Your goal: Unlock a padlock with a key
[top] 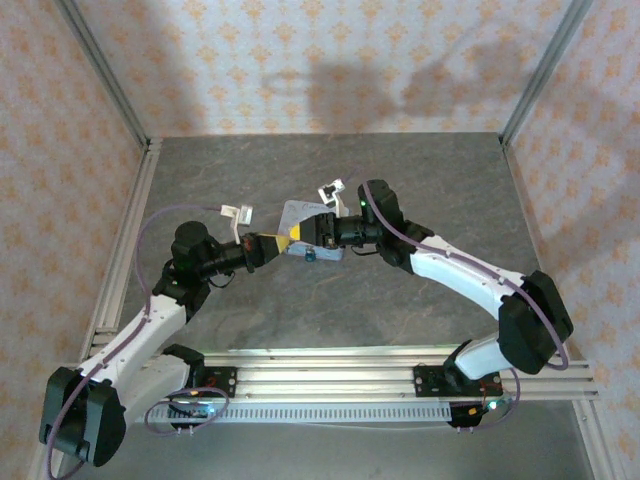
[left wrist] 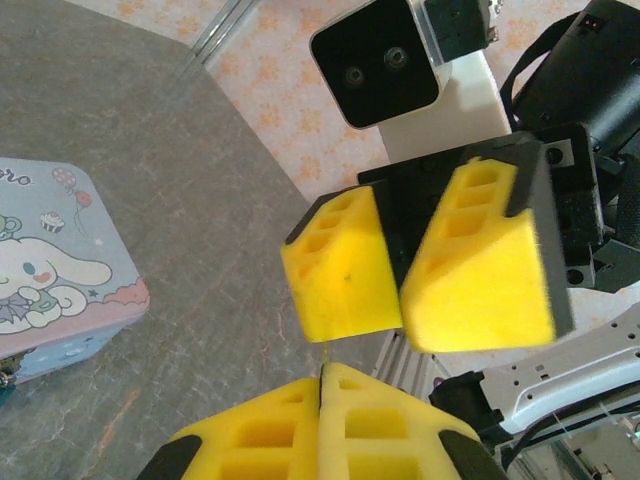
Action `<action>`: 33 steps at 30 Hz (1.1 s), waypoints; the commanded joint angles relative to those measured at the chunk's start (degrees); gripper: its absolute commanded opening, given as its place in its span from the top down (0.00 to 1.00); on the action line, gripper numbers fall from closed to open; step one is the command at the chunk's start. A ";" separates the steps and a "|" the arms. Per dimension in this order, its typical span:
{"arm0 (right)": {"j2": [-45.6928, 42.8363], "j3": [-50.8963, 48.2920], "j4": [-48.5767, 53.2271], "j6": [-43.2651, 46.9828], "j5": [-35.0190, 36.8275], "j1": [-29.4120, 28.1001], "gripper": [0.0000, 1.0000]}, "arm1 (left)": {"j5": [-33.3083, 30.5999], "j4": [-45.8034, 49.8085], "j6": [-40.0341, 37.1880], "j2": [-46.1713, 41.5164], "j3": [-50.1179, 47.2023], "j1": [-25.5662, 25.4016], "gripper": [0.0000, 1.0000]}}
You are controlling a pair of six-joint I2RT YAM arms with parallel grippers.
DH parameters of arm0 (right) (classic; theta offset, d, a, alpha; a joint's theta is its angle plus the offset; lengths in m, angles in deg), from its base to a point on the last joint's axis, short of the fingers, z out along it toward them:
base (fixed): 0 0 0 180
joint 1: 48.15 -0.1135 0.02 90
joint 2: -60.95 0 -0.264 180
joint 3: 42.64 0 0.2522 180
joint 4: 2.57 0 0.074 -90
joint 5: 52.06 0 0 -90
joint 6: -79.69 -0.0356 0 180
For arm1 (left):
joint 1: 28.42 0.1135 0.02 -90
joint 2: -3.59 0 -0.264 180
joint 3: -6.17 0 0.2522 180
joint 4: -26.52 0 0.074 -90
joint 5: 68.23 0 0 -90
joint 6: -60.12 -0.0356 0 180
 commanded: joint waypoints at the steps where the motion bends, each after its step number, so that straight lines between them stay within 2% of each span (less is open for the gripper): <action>1: 0.34 -0.14 -3.20 -0.29 -1.58 -0.26 0.71 | 0.81 -2.39 0.84 -1.27 0.80 0.48 1.00; 4: 0.62 -0.08 -2.82 -0.39 -1.67 -0.27 0.71 | 0.80 -2.56 0.90 -1.27 0.95 0.45 1.00; 6: 0.74 -0.08 -1.99 0.02 -1.56 -0.25 0.59 | 0.80 -2.65 0.94 -1.22 1.06 0.48 1.00; 8: 0.92 -0.19 -1.46 0.30 -1.39 -0.27 0.52 | 0.88 -2.75 1.12 -1.31 1.16 0.51 1.00; 12: 1.28 -0.20 -0.99 0.67 -1.12 -0.27 0.48 | 0.68 -2.31 1.16 -1.64 1.32 0.49 1.00; 13: 1.38 -0.20 -1.11 0.61 -1.20 -0.27 0.49 | 0.47 -2.04 1.01 -1.73 1.33 0.45 1.00; 19: 1.28 -0.08 -3.04 -1.39 -2.70 -0.27 0.67 | -1.19 -1.66 0.86 -1.53 1.24 0.57 1.00; 33: 1.04 -1.03 -4.07 -2.39 -2.76 -0.44 0.69 | -3.59 -4.79 3.30 0.01 0.49 0.65 1.00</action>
